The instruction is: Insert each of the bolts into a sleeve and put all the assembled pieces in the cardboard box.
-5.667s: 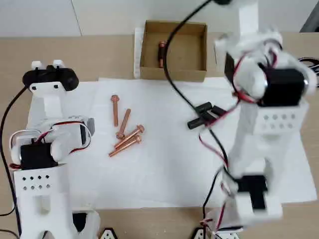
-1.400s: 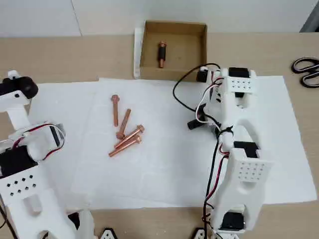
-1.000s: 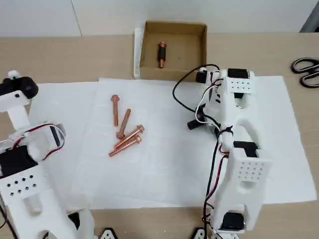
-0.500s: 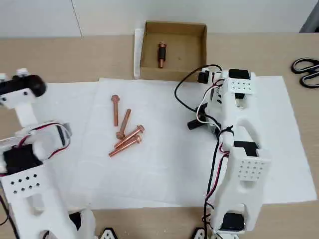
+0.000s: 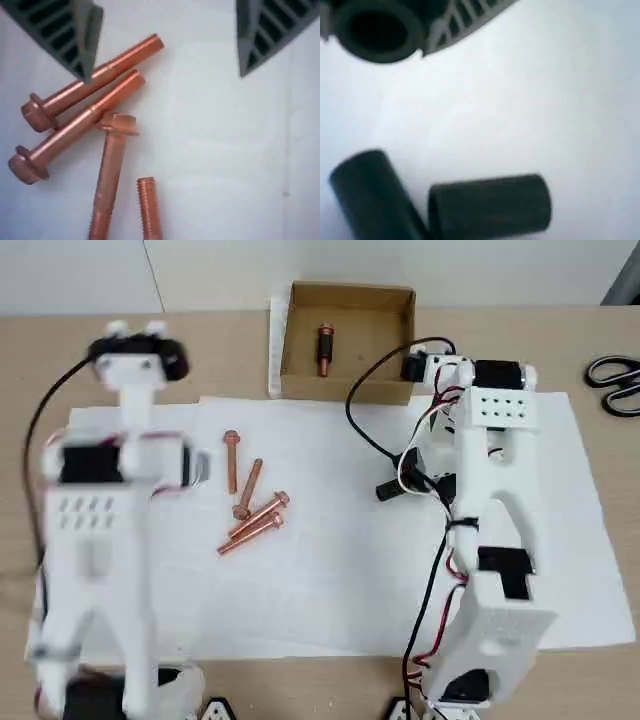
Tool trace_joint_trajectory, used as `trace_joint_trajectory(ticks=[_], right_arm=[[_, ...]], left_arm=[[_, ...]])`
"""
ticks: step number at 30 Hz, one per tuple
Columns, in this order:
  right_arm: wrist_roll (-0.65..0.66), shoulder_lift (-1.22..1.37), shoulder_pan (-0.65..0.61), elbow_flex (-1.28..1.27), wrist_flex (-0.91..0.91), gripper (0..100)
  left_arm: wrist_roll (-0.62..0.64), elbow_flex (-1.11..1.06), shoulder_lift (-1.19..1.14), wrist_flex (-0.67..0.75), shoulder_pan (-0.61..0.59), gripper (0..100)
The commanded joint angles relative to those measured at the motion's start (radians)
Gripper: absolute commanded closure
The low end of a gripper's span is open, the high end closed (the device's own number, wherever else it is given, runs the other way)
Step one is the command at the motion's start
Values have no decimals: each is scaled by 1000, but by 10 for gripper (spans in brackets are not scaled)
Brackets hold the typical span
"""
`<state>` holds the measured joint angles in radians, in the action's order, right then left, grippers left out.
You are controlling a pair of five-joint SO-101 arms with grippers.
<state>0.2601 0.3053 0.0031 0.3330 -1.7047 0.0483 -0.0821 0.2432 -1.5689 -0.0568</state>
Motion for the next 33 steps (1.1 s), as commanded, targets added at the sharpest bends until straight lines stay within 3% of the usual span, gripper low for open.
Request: trace_joint_trajectory(ticks=[1, 10, 18, 30, 33], right_arm=[[2, -127, -1, -21, -22, 995], [-5, -205, -1, -94, -21, 995], [-6, -206, -1, -95, -21, 995], [-6, -200, -1, -95, -21, 995], [-6, -200, -1, -95, -21, 995]], left_arm=[[46, 225, -262, -8, 54, 818], [206, 682, -850, -55, 81, 819], [261, 997, -1092, -132, 54, 819], [262, 1086, -1221, -127, 51, 821], [261, 1086, -1235, -121, 51, 860]])
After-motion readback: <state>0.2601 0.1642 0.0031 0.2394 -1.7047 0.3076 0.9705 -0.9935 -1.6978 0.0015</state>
